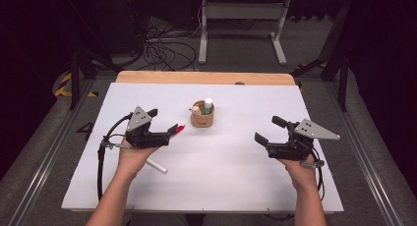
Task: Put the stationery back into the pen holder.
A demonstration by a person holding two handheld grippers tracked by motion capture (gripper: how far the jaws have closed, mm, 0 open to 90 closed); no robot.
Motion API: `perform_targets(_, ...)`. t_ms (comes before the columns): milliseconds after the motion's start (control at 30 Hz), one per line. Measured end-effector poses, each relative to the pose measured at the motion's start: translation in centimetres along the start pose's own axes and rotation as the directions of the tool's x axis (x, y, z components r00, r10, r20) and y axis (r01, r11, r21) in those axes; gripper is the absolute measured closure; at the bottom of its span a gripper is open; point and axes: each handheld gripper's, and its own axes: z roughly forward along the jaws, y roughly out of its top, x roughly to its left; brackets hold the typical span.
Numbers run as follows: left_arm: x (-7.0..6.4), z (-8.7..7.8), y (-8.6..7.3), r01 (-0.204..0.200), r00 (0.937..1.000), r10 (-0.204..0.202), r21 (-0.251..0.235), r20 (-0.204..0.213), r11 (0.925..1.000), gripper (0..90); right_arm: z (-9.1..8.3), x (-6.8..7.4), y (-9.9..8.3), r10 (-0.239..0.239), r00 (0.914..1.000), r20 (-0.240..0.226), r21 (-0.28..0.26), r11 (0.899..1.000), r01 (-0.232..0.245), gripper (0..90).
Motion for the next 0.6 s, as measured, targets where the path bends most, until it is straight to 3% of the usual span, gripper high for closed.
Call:
perform_targets(333,0.4,-0.9,-1.3,-0.021,0.9998,0.021,0.08,-0.003,0.9966,13.3,0.0,0.1,0.0,-0.007,0.9999,0.012,0.0,1.0,0.007,4.3)
perform_targets(500,0.7,-1.2,-2.0,-0.055,0.9983,0.053,0.122,0.023,0.991,22.4,0.0,0.0,0.0,-0.011,0.9998,0.017,0.0,1.0,0.011,3.9)
perform_targets(600,1.0,-1.3,-2.4,-0.05,0.9984,0.047,0.131,0.032,0.9901,25.3,0.1,0.0,-0.1,-0.011,0.9998,0.016,0.006,1.0,0.011,3.9)
